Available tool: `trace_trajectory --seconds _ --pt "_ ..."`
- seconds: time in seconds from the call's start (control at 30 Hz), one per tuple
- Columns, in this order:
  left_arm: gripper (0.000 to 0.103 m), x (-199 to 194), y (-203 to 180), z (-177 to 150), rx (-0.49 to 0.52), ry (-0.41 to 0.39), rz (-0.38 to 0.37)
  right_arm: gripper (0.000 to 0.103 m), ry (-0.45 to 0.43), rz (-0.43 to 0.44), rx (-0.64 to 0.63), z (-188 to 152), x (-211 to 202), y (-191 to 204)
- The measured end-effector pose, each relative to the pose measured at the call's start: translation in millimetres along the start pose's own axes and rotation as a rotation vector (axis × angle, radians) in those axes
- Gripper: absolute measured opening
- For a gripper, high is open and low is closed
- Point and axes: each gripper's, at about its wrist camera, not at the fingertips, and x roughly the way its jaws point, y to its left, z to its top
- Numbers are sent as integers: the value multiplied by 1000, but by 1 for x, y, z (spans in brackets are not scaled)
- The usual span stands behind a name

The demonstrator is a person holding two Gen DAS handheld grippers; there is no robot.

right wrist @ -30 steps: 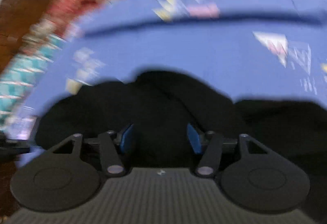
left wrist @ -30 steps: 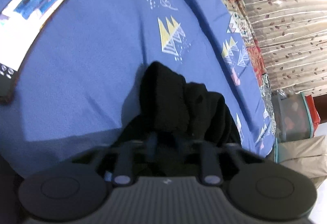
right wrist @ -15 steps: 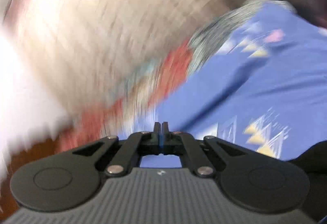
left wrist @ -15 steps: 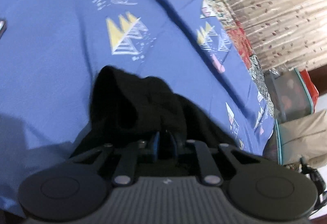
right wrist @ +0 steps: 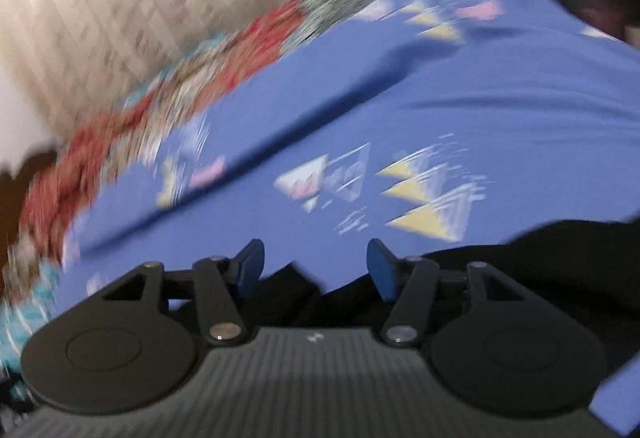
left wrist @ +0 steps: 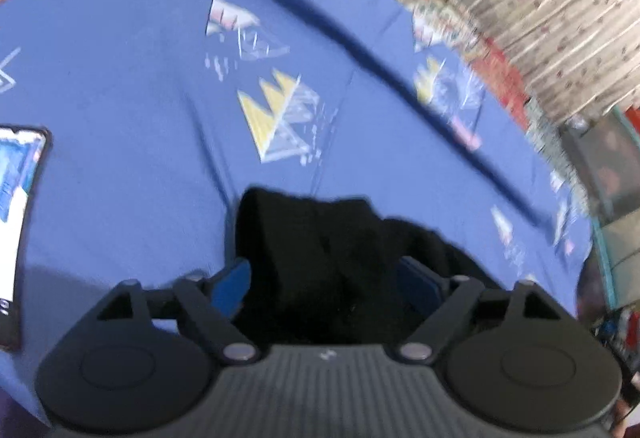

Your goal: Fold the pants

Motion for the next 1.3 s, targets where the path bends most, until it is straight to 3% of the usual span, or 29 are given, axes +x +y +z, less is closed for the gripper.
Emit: trace_trajectory --seconds 0.1,0.13,0.17,0.27,0.3,0.33,0.37,0.43,0.5,0.6,0.67,0.77,0.83,0.93,1.0,1.1,1.17,1.3 --pt "52 22 0 -9 -15 47 12 60 42 -54 -155 4 46 30" --pt "38 26 -1 -11 -12 56 19 60 60 -66 -207 3 59 33" --pt "18 28 -2 -15 -6 65 20 60 83 -72 -265 -1 69 36" --pt "7 22 1 -23 1 78 14 58 185 -68 -492 -13 91 50" --pt "7 15 1 -25 5 68 11 30 247 -57 -557 -19 95 55" --pt "7 8 1 -26 15 52 16 17 297 -54 -613 -26 97 58" --pt "7 0 2 -28 26 32 26 17 296 -58 -647 -30 93 59" --pt "7 -12 3 -30 27 6 37 15 209 -50 -655 -26 68 59" --pt "7 -21 8 -34 4 2 21 14 102 6 -510 -9 36 49" --pt "7 -24 12 -42 -19 10 10 14 -63 142 -179 9 -19 8" --pt "7 -23 14 -47 -24 21 5 15 -51 84 -115 3 -26 -12" --pt "7 -21 19 -50 -16 31 7 23 116 -84 -288 -19 -12 -17" --pt "7 -23 23 -51 -17 32 -2 23 136 -91 -354 -26 -16 -14" --pt "7 -23 26 -54 -9 32 -4 29 69 -43 -377 -6 -17 3" --pt "7 -23 24 -58 5 27 1 29 40 -2 -427 6 0 32" --pt "7 -25 23 -62 14 18 2 30 80 90 -529 11 44 81" --pt "7 -27 23 -64 10 16 -1 30 169 147 -558 5 91 107" --pt "7 -30 22 -70 11 13 0 31 372 162 -526 -17 170 143"
